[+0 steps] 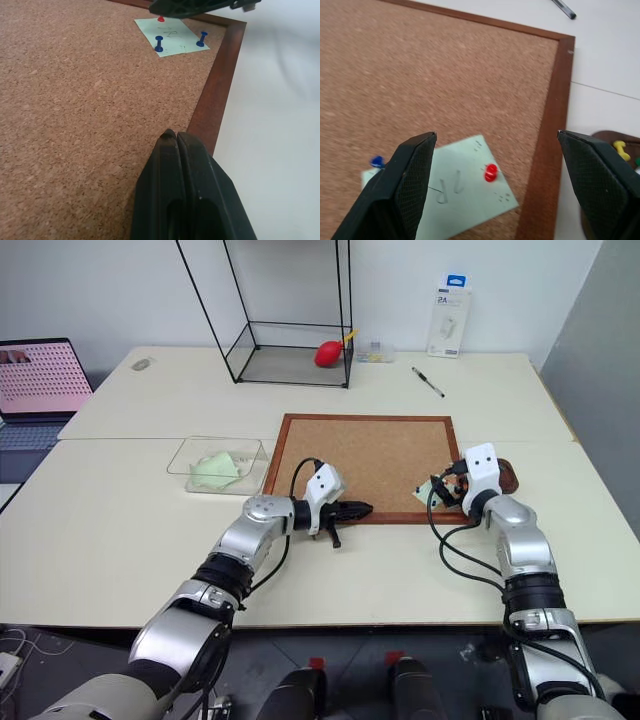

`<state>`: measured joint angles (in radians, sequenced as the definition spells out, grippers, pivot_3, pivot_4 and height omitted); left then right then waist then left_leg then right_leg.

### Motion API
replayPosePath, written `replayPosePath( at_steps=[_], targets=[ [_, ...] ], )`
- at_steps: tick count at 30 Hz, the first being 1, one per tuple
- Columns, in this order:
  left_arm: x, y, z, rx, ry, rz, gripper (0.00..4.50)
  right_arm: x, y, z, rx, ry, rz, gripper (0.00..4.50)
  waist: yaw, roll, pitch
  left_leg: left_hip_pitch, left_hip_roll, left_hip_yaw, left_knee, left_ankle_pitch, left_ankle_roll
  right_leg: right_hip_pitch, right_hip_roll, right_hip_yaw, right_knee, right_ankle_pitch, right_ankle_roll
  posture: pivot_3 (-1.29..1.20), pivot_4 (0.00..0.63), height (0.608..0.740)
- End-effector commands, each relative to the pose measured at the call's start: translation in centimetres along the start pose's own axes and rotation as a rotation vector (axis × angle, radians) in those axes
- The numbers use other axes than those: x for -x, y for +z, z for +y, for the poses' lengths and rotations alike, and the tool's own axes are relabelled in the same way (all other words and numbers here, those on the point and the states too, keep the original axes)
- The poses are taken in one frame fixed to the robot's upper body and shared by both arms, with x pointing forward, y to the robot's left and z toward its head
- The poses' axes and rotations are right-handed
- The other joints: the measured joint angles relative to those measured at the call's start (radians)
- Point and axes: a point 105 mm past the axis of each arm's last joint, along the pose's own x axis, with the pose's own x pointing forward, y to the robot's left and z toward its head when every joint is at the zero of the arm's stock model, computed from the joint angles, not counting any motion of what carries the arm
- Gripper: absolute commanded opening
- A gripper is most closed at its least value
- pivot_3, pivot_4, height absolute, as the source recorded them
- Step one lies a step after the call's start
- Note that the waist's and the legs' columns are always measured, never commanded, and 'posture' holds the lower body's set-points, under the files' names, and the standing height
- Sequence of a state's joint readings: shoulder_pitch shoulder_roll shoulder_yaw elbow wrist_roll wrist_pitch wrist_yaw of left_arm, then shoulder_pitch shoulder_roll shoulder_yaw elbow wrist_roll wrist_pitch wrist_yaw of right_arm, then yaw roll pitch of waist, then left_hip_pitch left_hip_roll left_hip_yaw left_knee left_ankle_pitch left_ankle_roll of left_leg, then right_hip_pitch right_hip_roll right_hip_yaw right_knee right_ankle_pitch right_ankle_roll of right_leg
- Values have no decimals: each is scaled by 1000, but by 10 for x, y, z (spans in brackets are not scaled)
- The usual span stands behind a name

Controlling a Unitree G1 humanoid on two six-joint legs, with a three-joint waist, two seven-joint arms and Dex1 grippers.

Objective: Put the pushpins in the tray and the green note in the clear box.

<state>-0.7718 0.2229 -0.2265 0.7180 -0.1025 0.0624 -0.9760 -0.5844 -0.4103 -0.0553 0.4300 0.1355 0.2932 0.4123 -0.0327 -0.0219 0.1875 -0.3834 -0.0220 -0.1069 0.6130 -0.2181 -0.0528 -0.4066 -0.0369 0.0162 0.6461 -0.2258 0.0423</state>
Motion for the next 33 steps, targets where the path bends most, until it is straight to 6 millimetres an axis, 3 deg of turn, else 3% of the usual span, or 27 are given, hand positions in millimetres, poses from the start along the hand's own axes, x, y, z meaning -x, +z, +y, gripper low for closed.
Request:
replayPosePath(
  at_steps=[1,12,20,33],
  targets=[
    [1,0,-3,-3,-14,2,64,-4,13,-2,20,-15,-55,4096,0,0,0,0,0,0,0,0,0,0,0,0,0,0,0,0,150,740],
    [1,0,-6,1,-32,7,0,-4,3,-1,-11,-33,-45,1978,0,0,0,0,0,0,0,0,0,0,0,0,0,0,0,0,150,740],
    [2,-2,-5,0,-30,20,0,-4,7,-1,-21,-26,-60,134,0,0,0,0,0,0,0,0,0,0,0,0,1,0,0,0,150,740],
    [1,-6,-7,4,-39,37,0,5,25,5,-37,-15,-132,13,0,0,0,0,0,0,0,0,0,0,0,0,1,0,0,0,150,740]
  ],
)
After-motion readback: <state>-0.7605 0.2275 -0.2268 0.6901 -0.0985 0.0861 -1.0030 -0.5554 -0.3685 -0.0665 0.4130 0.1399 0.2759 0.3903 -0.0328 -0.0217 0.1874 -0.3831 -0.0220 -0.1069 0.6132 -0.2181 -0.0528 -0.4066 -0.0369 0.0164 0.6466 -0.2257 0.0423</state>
